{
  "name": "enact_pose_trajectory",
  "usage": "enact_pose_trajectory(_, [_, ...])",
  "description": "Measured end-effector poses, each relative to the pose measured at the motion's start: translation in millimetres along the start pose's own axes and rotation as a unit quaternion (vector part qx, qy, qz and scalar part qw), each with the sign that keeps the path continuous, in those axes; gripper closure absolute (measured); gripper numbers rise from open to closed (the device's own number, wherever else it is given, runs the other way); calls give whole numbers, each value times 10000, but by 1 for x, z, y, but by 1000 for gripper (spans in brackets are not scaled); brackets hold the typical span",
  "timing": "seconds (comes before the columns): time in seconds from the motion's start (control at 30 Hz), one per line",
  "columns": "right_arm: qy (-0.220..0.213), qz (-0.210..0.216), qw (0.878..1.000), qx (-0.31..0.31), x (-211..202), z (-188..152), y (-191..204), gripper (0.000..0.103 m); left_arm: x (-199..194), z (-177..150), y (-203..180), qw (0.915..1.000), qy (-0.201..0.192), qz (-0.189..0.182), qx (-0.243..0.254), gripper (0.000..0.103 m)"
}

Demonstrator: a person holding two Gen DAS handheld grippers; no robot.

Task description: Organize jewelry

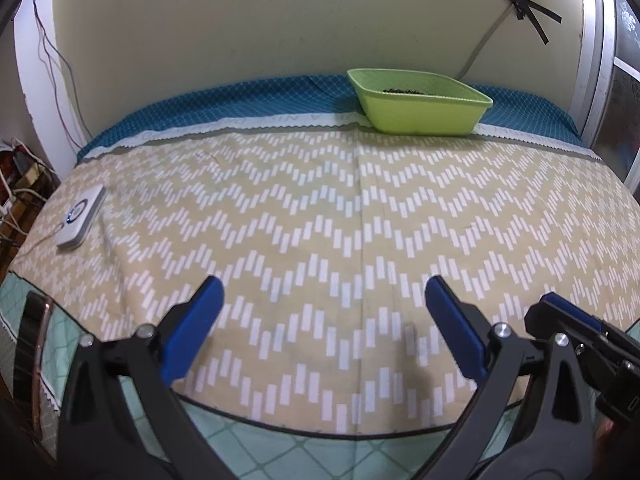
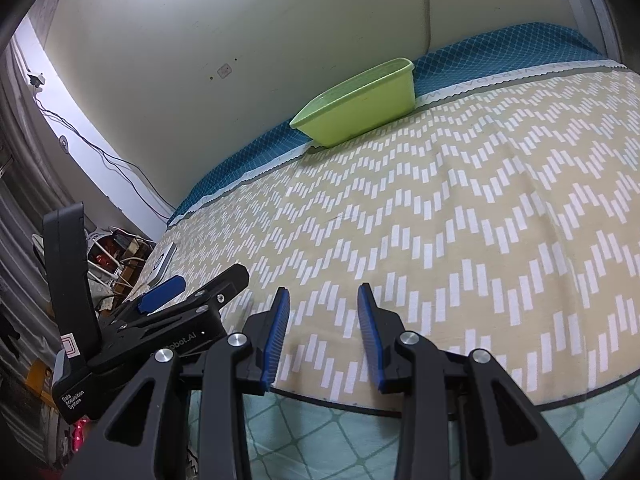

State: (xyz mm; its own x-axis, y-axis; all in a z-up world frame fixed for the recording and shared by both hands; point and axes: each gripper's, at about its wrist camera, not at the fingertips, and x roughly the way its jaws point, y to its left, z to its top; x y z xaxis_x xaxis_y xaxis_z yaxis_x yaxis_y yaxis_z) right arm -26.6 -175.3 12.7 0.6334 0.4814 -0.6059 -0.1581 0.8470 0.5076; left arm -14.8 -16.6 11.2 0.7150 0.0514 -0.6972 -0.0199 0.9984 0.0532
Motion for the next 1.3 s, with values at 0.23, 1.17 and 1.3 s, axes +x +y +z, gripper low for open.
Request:
enact_pose_trajectory(0.23, [62,64,9999,-50,6,5,-4,85,0,-1,-1,10000,16,38,-80,6])
enact_pose_trajectory(1.17, [54,119,9999,4,5,3,-6,84,-2,-1,-1,9999,1,106,-54,6])
enact_pose_trajectory(1.3, [63,125,9999,-6,6,4,-7,84,-4,-1,-1,9999,2,110,-73,6])
